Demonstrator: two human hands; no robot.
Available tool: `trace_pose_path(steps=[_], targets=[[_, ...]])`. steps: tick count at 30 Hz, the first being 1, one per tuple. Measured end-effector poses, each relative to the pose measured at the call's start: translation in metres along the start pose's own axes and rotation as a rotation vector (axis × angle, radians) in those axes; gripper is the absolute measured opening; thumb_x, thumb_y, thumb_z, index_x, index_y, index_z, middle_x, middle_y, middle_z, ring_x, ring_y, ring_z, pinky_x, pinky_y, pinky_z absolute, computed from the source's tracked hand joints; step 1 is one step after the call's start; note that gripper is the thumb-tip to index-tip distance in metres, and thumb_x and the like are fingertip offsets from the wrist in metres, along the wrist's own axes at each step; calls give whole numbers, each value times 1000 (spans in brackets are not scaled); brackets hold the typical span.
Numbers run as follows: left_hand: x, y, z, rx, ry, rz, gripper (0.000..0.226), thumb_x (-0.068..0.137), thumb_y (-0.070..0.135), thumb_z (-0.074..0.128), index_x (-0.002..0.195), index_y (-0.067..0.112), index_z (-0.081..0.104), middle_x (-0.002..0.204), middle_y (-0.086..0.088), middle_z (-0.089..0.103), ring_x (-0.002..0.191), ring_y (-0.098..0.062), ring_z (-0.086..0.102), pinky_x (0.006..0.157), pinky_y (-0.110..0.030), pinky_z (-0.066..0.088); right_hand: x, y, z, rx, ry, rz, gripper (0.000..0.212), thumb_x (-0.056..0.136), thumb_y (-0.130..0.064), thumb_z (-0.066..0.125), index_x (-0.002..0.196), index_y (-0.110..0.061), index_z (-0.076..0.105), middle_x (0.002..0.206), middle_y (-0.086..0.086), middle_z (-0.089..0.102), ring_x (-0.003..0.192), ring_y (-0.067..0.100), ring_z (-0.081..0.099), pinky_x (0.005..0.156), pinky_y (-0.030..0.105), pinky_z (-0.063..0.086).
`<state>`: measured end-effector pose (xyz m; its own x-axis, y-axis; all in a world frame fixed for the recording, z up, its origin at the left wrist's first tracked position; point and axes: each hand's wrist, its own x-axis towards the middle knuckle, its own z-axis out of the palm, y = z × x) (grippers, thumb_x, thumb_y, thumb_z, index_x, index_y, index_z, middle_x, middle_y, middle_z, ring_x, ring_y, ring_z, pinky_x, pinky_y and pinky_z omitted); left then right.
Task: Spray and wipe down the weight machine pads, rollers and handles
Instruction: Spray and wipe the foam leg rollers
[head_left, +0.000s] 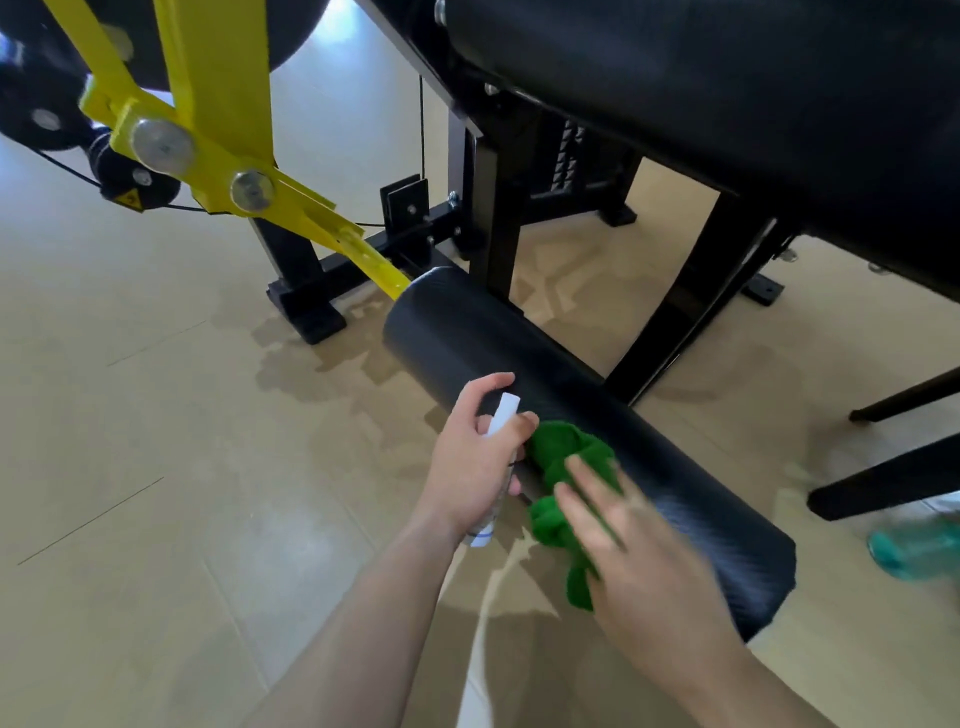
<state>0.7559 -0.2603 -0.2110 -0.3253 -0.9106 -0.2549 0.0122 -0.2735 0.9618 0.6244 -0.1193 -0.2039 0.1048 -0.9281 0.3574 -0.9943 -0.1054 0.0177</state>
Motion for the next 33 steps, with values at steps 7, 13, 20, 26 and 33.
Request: trace_pose_path(steps=[7,13,20,26,33], targets=[[-7,-6,1,109,44,16,44,97,22,70,133,43,55,74,-11,57,57,-15,57,53,-30,54,-10,41,-31,162,107,517,53,86,-8,70,138,-10,61,148,2,53,131,26,56,104,50,49],[-26,-17,-1,317,115,28,46,88,43,72,132,45,58,80,-1,61,69,-19,63,71,-44,62,-40,18,-20,-17,-139,346,66,65,-17,92,127,-13,70,137,5,63,124,36,61,93,47,53],[-56,0,13,272,-121,-59,63,97,42,68,68,-11,53,55,-13,58,49,-22,51,58,-33,46,-55,12,-38,213,7,301,63,63,-2,88,122,-17,73,130,-5,66,115,14,65,85,25,54],[-93,2,59,268,-400,-173,72,90,69,44,57,7,57,50,-10,52,54,-22,49,67,-34,47,-63,73,-100,520,455,891,30,91,-10,69,119,-23,70,119,-4,69,108,-9,58,97,9,44],[-101,-12,90,277,-488,-236,64,89,60,48,57,6,56,49,-11,50,47,-23,44,62,-35,41,-87,97,-108,449,386,990,29,92,-16,66,119,-25,70,117,-5,68,109,10,61,101,44,51]])
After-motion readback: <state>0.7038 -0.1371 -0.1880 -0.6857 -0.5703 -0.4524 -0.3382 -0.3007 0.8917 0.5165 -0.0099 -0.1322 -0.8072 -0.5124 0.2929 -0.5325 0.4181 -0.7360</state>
